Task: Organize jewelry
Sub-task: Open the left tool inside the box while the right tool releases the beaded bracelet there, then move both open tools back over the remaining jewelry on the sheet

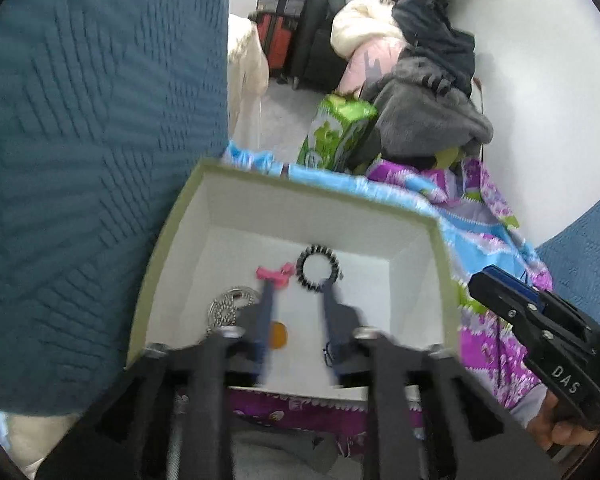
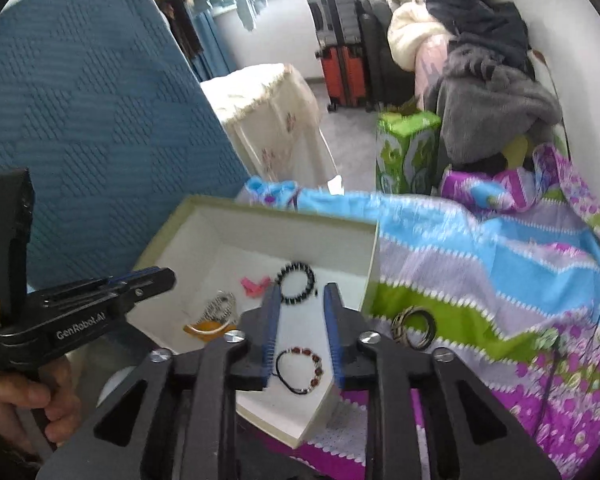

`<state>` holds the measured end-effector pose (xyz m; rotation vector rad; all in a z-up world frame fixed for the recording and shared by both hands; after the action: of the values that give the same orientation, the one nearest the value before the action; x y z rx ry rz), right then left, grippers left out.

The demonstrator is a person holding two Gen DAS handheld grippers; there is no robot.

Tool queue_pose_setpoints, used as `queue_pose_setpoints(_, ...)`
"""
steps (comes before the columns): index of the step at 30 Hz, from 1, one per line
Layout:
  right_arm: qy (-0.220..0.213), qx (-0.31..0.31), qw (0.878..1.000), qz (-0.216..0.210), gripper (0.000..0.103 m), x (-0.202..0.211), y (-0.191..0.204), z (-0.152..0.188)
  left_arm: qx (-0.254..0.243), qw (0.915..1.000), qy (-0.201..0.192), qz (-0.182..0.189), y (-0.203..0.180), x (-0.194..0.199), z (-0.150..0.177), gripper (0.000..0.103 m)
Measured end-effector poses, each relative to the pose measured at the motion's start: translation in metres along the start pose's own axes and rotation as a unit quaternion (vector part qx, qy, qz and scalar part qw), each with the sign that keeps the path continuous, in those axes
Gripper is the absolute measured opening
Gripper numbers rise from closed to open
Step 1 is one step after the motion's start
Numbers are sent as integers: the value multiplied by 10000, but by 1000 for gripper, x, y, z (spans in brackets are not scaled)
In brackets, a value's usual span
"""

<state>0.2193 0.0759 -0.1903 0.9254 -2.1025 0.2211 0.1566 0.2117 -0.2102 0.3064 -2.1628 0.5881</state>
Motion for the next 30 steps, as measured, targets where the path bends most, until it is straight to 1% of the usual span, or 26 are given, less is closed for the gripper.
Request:
queue_pose_setpoints(1, -88, 37, 10000, 19, 22, 10, 0, -6, -8, 10000, -78, 18, -4, 5, -3, 39)
queue_pose_setpoints(6, -485, 144, 9987, 78, 22, 56, -4, -30, -131, 9987, -463, 140, -31, 47, -20, 39)
queue_pose_setpoints(9, -767, 177, 9968, 143, 23, 87, -10, -42, -121, 9969, -719, 296, -45, 73, -29, 39)
queue_pose_setpoints(13, -1044, 224, 9938, 300, 23, 124, -21, -52, -244, 9937, -1004, 423, -69, 98, -36, 39)
queue_pose_setpoints(16, -1209, 231, 9915, 428, 23, 146, -32, -55, -341, 9914, -1151, 522, -87, 111, -37, 39)
queue_pose_setpoints(21, -1444, 101, 9874, 637, 23, 179, -57, -52, -495, 9886, -1242, 687, -117, 117, -31, 39)
queue_pose_setpoints(24, -1540, -2, 9850, 784, 23, 195, -73, -46, -621, 9877, -1209, 772, -137, 115, -24, 39)
queue_pose_setpoints(30, -1527, -165, 9814, 1153, 23, 215, -109, -20, -770, 9867, -1085, 937, -171, 109, -3, 39)
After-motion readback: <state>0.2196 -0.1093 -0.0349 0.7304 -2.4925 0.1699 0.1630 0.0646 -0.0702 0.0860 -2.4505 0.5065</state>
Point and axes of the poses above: each gripper's, at about its wrist camera, not at the fingertips, and x roughly against the way its jaws point, y to its left, z to its underside, the point moved 6 cm from there along -x, roughly the way its jaws point, and after that the axes turned 5 degrees about x, right-handed, at the moved point
